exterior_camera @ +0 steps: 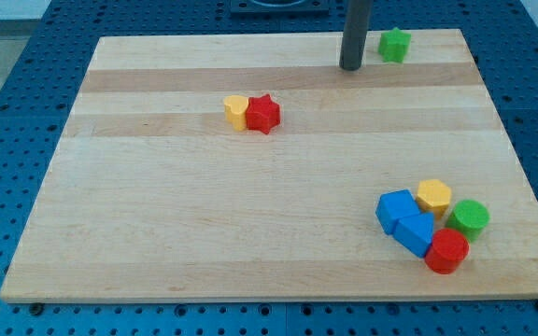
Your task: Separate the group of blocks
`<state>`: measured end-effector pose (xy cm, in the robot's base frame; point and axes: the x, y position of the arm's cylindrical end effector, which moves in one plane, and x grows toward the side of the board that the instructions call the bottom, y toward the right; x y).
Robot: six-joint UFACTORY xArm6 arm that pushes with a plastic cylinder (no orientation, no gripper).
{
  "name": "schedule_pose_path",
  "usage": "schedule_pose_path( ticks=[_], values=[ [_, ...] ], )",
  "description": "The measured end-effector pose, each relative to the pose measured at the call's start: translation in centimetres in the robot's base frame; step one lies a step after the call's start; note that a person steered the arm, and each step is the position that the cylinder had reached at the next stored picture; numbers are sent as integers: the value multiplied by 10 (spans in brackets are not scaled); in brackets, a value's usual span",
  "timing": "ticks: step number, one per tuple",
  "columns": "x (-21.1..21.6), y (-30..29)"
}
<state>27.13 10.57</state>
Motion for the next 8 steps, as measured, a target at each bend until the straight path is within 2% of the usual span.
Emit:
schedule_pose_path(
  ticks=[1,2,4,5,7,8],
  values=[
    [1,1],
    [42,30],
    [206,101],
    [212,106],
    [288,126],
    [288,126]
  ],
)
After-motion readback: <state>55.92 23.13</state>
